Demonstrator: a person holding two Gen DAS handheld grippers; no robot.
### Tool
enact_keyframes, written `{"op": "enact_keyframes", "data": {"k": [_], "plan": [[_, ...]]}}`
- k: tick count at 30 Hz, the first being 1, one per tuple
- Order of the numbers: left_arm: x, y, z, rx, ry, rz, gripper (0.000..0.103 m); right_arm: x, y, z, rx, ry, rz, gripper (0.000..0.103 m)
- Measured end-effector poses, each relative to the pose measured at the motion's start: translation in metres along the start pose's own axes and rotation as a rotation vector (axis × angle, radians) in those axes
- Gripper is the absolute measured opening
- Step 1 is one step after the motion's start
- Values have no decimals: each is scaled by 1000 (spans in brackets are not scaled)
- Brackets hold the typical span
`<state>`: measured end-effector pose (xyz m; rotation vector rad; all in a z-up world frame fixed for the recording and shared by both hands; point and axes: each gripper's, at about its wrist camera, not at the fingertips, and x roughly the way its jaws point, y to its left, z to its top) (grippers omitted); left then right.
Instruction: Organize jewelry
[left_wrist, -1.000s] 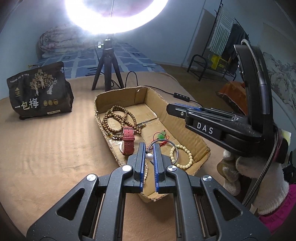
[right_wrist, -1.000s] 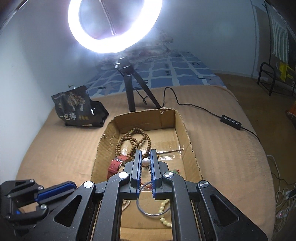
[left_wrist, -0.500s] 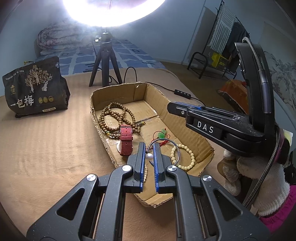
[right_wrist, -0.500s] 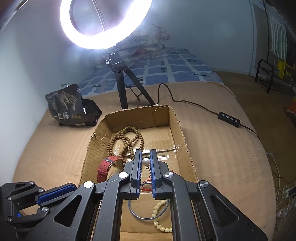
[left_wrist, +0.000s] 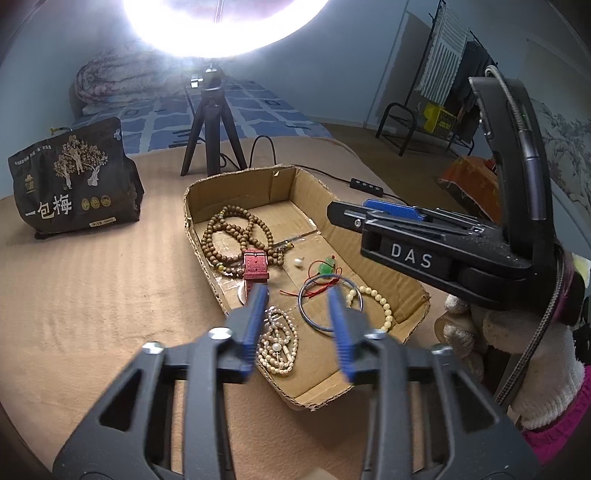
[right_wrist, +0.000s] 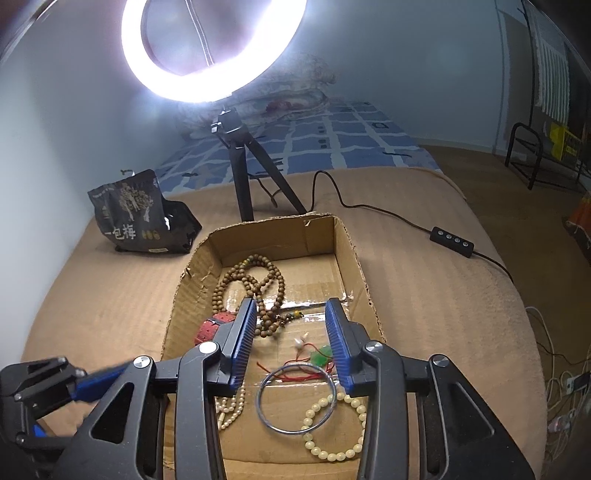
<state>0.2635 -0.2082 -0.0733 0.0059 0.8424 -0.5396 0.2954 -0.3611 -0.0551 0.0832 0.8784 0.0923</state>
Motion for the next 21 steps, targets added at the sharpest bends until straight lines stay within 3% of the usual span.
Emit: {"op": "enact_keyframes", "data": {"k": [2, 3, 4, 7, 21], "plan": [[-2, -1, 0, 8, -3, 6, 39, -1, 1, 0, -6, -2, -17, 55], [-2, -1, 0, 10, -3, 9, 39, -2, 2, 0, -9, -10, -28, 68], [-2, -1, 0, 10, -3, 9, 41, -4, 3, 0, -10, -19, -35, 72], [-4, -1, 0, 11, -10, 17, 57, -6, 4, 1, -10, -21, -41, 72], [-16, 1, 0, -3, -11, 47, 72, -19, 10, 4, -13, -26, -69, 79]]}}
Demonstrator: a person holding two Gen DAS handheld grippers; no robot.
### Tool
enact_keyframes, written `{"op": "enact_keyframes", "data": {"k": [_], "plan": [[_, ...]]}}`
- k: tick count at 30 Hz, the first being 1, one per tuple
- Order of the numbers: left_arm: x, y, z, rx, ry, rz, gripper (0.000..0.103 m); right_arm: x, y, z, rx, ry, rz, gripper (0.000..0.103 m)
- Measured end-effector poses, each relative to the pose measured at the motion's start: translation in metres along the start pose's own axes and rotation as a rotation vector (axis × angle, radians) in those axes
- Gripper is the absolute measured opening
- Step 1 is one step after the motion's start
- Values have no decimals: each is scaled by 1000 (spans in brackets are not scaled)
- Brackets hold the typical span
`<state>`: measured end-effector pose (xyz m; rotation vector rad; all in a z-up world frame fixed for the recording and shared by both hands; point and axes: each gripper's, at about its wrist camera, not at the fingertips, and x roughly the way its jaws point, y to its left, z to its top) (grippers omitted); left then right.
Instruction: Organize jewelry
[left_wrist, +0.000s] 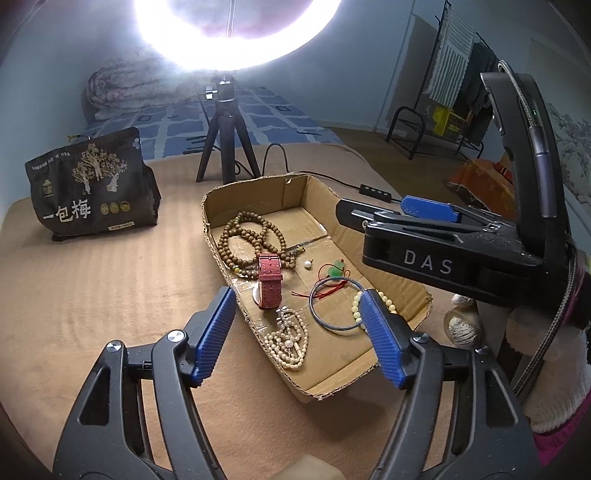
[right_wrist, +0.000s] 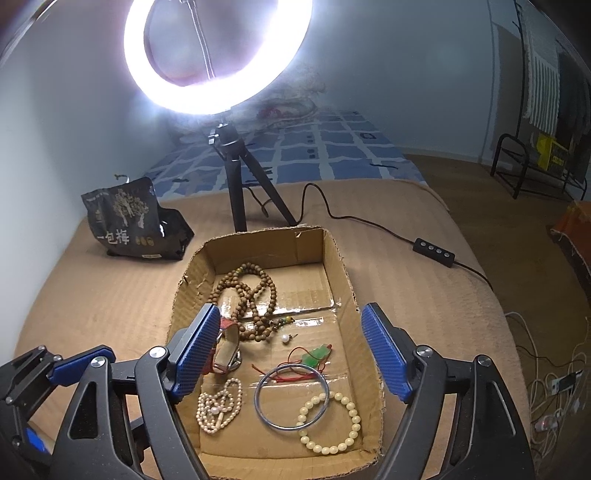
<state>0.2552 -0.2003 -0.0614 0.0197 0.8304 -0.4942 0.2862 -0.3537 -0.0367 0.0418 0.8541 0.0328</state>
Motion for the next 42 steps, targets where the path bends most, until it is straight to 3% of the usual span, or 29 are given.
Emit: {"op": "enact_keyframes", "data": {"k": [24, 33, 42], "plan": [[-89, -12, -1, 54, -130, 27, 78, -92, 16, 6, -46, -123, -75, 79], [-135, -13, -12, 73, -193, 35, 81, -136, 32, -6, -75, -170, -99, 81], [-157, -11, -33, 103, -195, 42, 87, -167, 43, -24, -77, -224, -104, 82]]}}
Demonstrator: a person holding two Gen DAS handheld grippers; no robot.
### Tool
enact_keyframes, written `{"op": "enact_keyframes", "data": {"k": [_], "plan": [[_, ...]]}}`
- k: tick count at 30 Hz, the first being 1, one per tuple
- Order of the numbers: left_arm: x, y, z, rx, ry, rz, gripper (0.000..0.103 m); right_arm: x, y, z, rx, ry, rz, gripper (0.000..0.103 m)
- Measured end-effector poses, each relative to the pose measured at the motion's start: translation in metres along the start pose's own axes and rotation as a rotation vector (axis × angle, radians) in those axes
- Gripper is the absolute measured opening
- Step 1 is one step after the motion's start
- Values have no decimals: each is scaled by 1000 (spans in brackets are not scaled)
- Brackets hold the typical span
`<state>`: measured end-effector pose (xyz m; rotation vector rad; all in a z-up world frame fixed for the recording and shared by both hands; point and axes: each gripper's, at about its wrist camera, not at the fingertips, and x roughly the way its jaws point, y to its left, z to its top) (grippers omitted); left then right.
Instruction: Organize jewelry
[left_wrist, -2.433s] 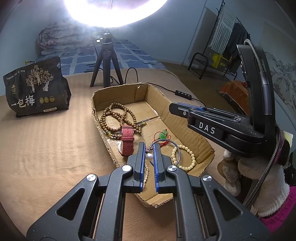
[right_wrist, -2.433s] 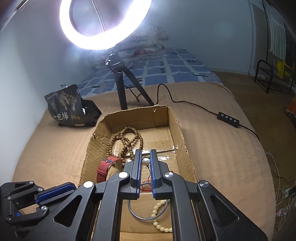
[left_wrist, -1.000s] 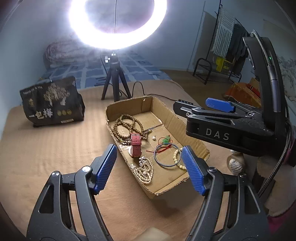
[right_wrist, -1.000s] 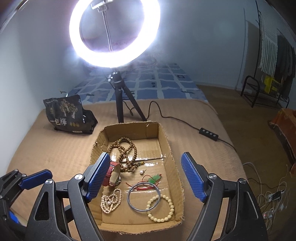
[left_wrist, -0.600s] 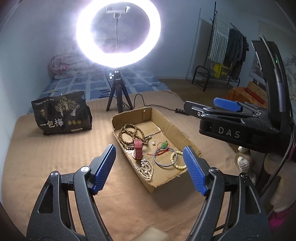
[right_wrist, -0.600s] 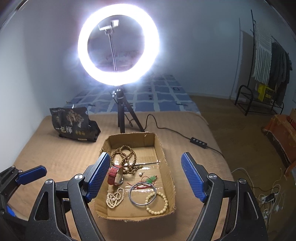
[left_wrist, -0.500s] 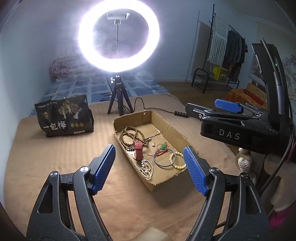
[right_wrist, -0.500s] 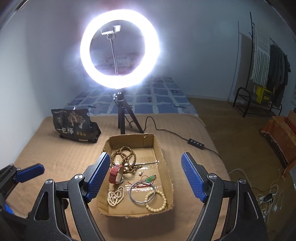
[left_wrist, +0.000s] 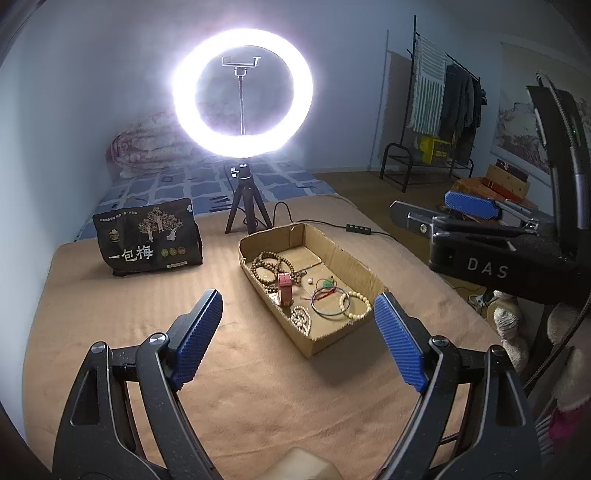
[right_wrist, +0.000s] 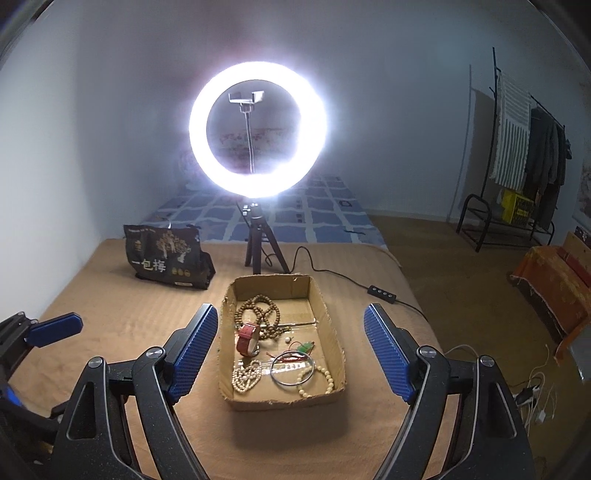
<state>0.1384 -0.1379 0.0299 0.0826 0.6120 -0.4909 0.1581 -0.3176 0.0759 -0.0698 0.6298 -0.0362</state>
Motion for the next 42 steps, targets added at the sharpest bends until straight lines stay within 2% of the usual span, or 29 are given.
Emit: {"op": "enact_keyframes", "data": {"k": [6, 10, 17, 25, 42], "plan": [[-11, -4, -8, 31, -3, -6, 88, -13, 3, -8, 14, -29, -15, 83], [-16, -10, -11, 62, -18, 3, 98, -20, 4, -13, 25, -50, -27, 85], [-18, -12, -12, 74, -21, 24, 102, -22, 3, -18, 39, -58, -33, 86], [-16, -10, -14, 65, -8, 67, 102, -19, 2, -20, 41, -50, -37, 86], [-14, -6, -14, 57, -1, 60, 103, -17, 4, -21, 41, -39, -37, 86]]}}
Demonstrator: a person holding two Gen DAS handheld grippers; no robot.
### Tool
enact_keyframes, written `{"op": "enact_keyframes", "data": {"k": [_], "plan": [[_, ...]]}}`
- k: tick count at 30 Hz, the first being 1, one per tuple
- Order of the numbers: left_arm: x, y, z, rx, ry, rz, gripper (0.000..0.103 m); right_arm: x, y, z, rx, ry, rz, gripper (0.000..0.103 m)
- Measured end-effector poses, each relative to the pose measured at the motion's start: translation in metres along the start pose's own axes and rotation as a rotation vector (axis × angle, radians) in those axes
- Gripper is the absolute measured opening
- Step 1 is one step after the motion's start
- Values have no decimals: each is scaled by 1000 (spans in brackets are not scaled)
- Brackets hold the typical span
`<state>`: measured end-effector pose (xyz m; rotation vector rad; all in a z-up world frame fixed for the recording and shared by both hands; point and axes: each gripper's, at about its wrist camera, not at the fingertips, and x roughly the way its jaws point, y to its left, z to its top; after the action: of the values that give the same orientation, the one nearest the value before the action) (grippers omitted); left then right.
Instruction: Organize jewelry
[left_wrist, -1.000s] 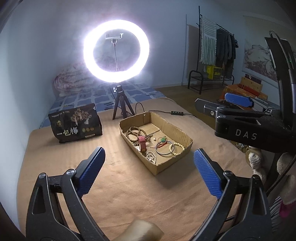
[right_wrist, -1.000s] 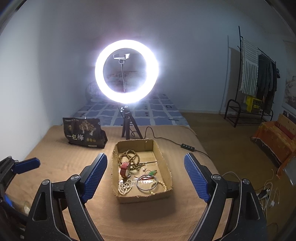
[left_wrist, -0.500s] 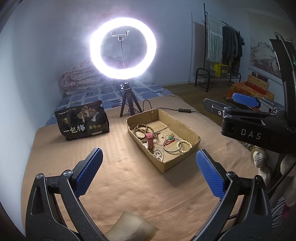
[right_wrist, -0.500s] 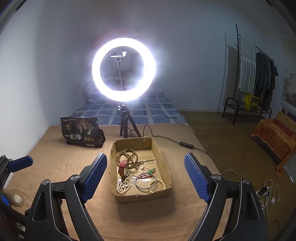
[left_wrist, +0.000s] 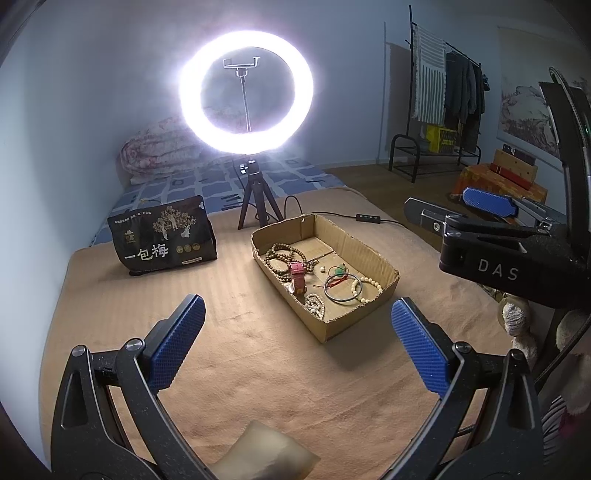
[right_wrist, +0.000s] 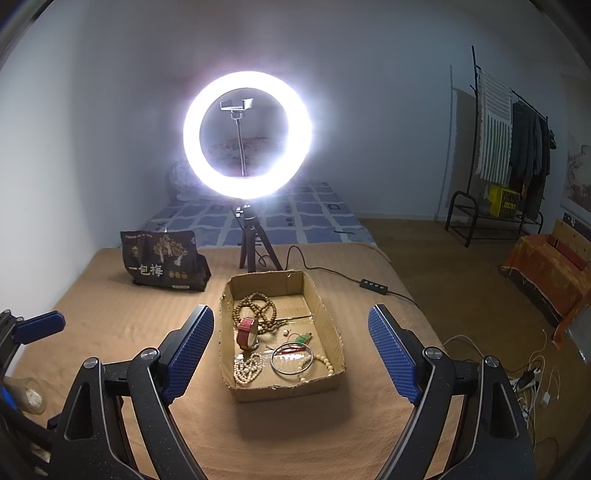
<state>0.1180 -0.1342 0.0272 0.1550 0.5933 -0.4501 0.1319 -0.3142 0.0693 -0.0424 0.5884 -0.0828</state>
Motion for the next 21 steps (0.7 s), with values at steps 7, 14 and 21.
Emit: {"op": "enact_keyframes", "data": {"k": [7, 14, 21], "plan": [[0, 0, 1, -1, -1, 1, 103, 0, -1, 0, 4, 2, -3, 86], [0, 0, 1, 0, 0, 2, 103, 0, -1, 0, 3, 4, -6, 86], [-1, 0, 1, -2, 0, 1, 103, 0, -2, -1, 1, 6, -7, 86]]}}
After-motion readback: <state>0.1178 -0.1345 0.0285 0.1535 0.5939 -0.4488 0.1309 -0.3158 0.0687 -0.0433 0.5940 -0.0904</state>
